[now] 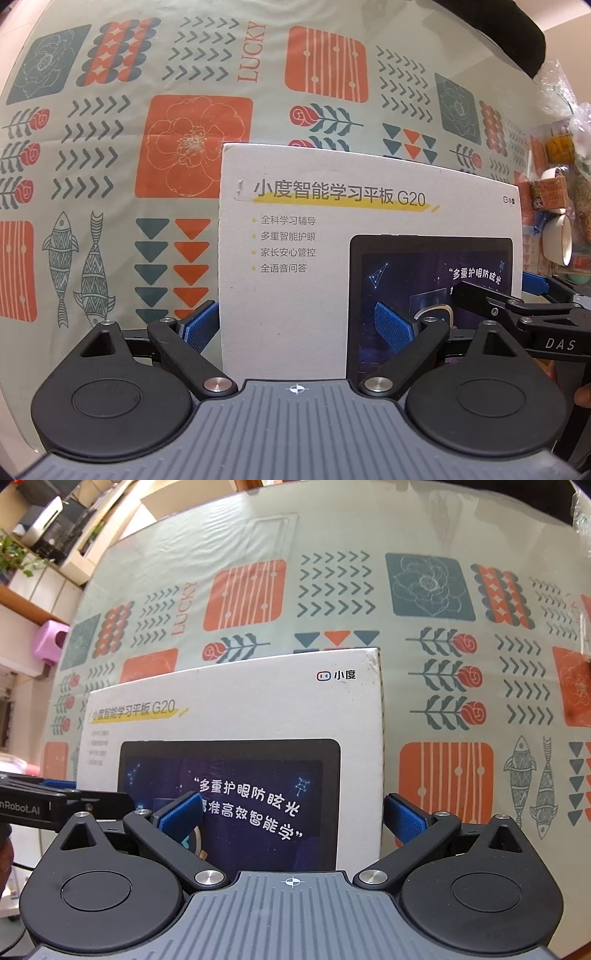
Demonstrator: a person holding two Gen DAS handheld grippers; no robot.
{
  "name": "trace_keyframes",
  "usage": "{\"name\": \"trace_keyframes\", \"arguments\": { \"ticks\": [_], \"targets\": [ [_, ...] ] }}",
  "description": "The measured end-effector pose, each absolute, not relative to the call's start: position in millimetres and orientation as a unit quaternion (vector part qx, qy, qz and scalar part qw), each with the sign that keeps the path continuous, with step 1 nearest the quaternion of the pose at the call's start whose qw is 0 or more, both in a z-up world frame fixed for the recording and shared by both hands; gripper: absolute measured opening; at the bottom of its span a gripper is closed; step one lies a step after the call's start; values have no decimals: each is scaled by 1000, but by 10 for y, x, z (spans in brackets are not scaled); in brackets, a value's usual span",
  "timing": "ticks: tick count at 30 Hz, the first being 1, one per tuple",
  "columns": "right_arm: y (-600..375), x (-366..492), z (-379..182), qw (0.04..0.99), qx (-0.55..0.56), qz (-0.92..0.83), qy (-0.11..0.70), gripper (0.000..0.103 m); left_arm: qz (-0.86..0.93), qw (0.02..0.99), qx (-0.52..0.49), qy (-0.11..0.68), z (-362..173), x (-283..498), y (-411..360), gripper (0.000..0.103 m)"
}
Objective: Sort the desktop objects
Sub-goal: 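Press the lid down over the box rim with both tools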
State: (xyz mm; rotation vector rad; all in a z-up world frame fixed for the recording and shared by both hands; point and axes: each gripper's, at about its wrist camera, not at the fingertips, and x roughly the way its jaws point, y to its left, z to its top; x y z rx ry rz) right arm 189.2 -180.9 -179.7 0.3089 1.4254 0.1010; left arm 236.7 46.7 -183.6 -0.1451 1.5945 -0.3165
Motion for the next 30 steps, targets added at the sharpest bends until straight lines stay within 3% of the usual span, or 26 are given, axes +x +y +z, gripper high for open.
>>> {"name": "trace_keyframes", "arguments": {
  "ticks": [11, 30],
  "targets": [
    [-1824, 1944, -2202, 722, 144, 49, 675, 103, -106, 707, -28, 699, -2094, 2265, 288, 103],
    [-1893, 1867, -2248, 743, 154, 57, 649, 103, -87, 730, -14, 678, -2110, 2168, 197, 103]
  ]
}}
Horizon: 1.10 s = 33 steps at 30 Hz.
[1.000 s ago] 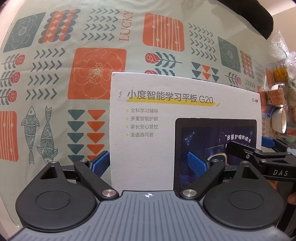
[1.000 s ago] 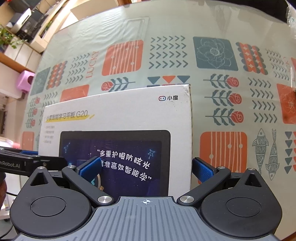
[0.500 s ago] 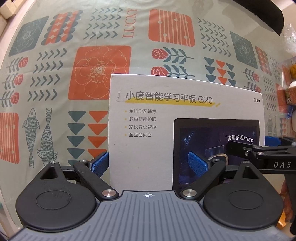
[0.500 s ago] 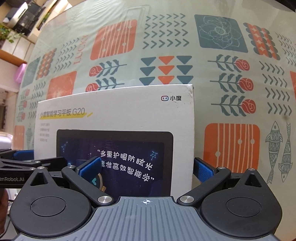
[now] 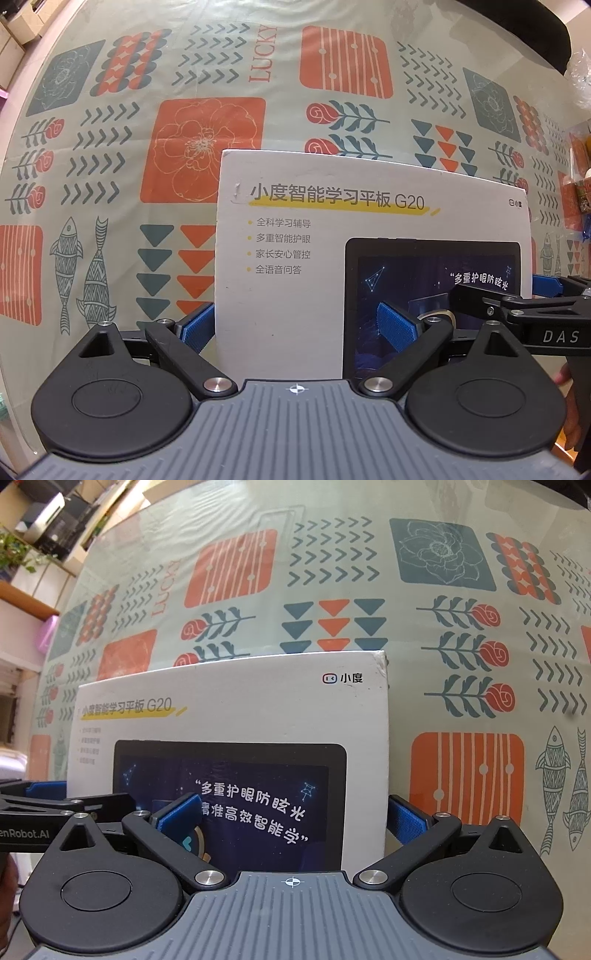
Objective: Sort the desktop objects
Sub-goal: 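Press the lid down over the box rim with both tools, then open both tools and pull them back from the closed box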
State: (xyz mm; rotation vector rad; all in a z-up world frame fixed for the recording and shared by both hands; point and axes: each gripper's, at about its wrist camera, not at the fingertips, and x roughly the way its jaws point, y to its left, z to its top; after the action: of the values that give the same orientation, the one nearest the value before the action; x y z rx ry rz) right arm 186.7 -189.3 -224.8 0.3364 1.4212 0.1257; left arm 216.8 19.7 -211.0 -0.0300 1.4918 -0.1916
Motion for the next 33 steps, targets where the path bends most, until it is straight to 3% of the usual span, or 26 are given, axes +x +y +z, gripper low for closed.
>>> {"name": "trace_keyframes", "arguments": {
  "ticks": [7, 13, 19, 33],
  "targets": [
    [-1974, 1788, -2066, 756, 155, 52, 634, 103, -66, 749, -32, 658, -1997, 2051, 340, 103],
    [-1797, 1590, -1268, 822, 40, -83, 562, 103, -35, 824, 18, 565, -1333, 1725, 387, 103],
    [-1592, 1368, -820, 839, 31, -101, 533, 103, -35, 864, 5, 503, -667, 1345, 353, 103],
    [-1486, 878, -328, 831, 14, -111, 545, 103, -38, 839, 50, 540, -282, 902, 155, 103]
  ]
}}
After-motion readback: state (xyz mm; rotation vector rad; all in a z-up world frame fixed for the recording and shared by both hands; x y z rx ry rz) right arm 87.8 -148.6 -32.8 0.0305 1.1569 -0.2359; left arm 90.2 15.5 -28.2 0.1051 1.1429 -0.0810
